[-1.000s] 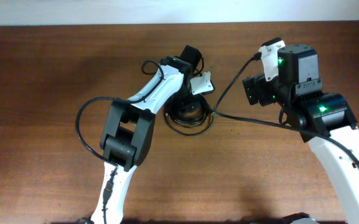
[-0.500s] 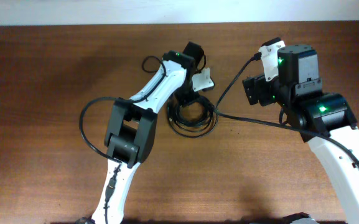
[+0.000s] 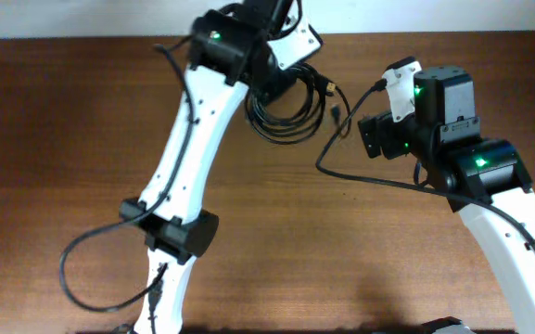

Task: Untangle cables
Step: 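Lift the cable coil with the left gripper toward the right gripper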

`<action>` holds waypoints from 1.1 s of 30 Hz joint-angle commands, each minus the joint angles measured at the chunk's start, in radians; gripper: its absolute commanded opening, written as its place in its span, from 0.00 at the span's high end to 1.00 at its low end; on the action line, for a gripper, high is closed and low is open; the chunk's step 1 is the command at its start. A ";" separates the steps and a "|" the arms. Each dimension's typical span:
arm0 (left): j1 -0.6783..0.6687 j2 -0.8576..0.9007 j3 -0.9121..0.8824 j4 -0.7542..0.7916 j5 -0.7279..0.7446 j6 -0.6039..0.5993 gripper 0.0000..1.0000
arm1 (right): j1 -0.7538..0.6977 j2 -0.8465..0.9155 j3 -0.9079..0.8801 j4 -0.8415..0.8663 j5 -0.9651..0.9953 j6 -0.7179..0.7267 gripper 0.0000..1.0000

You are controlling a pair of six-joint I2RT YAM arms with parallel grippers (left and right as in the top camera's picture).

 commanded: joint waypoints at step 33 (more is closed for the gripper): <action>0.065 -0.338 0.035 -0.056 -0.017 -0.169 1.00 | 0.183 0.167 0.019 0.102 -0.094 0.038 0.02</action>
